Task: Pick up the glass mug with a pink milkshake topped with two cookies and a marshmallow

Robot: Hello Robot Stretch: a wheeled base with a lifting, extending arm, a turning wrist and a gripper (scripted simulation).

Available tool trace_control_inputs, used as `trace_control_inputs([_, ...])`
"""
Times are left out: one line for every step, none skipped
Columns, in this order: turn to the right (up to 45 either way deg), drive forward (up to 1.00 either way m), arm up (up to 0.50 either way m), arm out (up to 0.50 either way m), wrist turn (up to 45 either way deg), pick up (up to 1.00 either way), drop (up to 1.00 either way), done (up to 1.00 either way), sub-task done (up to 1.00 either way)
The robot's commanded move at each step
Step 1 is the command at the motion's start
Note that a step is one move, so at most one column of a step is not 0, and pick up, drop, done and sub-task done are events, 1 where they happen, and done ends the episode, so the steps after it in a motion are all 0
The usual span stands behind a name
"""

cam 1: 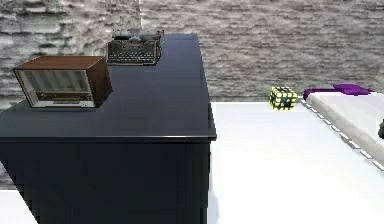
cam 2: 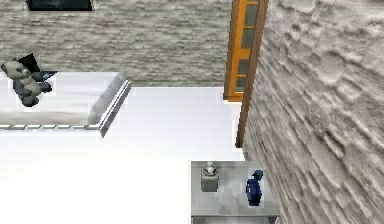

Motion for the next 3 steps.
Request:
trace_control_inputs([0.0, 0.00, 0.00, 0.46, 0.0, 0.00, 0.00, 0.00, 0.00])
trace_control_inputs([0.0, 0.00, 0.00, 0.00, 45.0, 0.00, 0.00, 0.00, 0.00])
trace_control_inputs([0.0, 0.00, 0.00, 0.00, 45.0, 0.00, 0.00, 0.00, 0.00])
